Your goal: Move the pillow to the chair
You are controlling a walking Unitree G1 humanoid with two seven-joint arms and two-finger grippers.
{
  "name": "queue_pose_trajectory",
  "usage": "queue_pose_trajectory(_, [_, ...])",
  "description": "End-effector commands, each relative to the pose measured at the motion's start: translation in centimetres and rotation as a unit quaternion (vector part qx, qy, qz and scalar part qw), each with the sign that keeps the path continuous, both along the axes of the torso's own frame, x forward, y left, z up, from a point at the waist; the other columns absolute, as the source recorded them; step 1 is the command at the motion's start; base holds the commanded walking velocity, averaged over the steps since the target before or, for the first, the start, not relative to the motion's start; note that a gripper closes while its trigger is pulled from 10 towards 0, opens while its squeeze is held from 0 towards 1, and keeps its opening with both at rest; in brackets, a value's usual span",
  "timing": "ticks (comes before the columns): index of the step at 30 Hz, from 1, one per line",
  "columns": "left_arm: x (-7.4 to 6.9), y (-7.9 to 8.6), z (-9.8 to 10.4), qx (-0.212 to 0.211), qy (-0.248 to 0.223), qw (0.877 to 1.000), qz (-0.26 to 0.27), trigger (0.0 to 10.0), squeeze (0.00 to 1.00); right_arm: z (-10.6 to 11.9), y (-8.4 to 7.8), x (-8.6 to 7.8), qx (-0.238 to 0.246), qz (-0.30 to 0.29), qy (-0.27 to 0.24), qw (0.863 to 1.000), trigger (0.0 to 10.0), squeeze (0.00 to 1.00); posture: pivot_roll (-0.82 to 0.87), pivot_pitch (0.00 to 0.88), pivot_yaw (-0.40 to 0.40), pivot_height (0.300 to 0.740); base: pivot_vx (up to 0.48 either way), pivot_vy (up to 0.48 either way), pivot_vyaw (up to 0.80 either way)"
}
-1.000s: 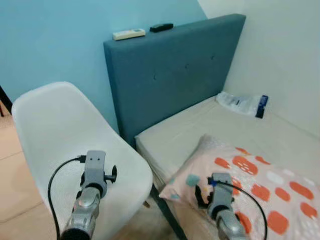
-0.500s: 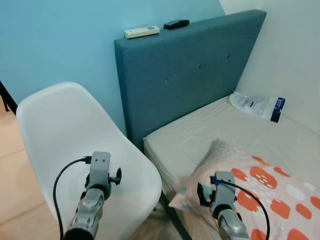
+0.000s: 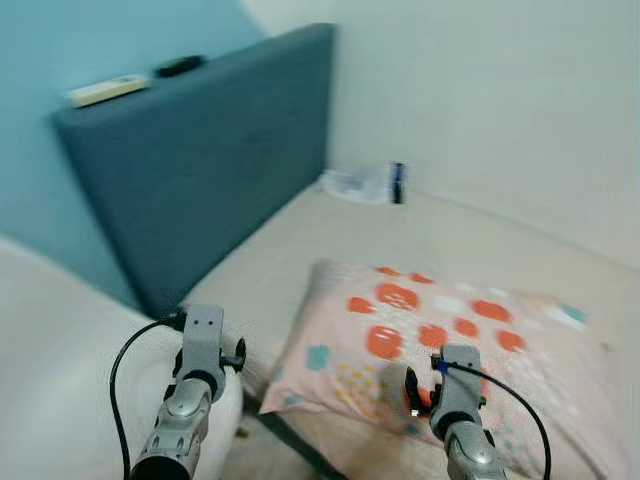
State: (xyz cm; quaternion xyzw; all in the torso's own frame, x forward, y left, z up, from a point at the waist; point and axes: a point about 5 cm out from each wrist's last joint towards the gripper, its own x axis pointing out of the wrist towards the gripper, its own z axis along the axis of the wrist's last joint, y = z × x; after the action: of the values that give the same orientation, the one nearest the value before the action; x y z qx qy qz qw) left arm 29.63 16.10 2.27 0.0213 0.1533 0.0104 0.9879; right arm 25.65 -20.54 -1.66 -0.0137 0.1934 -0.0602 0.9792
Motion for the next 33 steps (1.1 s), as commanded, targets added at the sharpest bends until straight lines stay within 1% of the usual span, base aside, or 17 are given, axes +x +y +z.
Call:
queue_pose_trajectory(1, [-0.53, 0.37, -0.7, 0.006, 0.018, 1.0, 0.003, 10.0, 0.0, -0.36, 0.2, -0.29, 0.005, -0.002, 0.01, 1.0, 10.0, 0.0, 0.01, 0.087, -0.001, 0.74, 0.0, 0.0, -0.8])
queue_pose_trajectory(7, [-0.63, 0.41, -0.93, -0.002, 0.026, 1.0, 0.007, 10.0, 0.0, -0.45, -0.13, -0.42, 0.006, -0.01, 0.014, 1.0, 10.0, 0.0, 0.01, 0.086, -0.001, 0.74, 0.0, 0.0, -0.8])
queue_pose_trajectory(13, [-0.71, 0.64, -1.07, 0.011, 0.032, 0.999, 0.009, 10.0, 0.0, -0.33, -0.15, -0.28, 0.008, -0.013, 0.012, 1.0, 10.0, 0.0, 0.01, 0.088, -0.004, 0.74, 0.0, 0.0, -0.8])
queue_pose_trajectory(23, [-0.85, 0.75, -1.29, 0.011, 0.039, 0.999, 0.018, 10.0, 0.0, -0.19, -0.23, -0.09, 0.011, -0.016, 0.011, 1.0, 10.0, 0.0, 0.0, 0.095, -0.004, 0.74, 0.0, 0.0, -0.8])
queue_pose_trajectory(33, [-0.51, 0.67, -1.03, 0.01, 0.036, 0.999, 0.022, 10.0, 0.0, -0.08, -0.58, 0.0, 0.01, -0.022, 0.011, 1.0, 10.0, 0.0, 0.0, 0.102, -0.002, 0.74, 0.0, 0.0, -0.8])
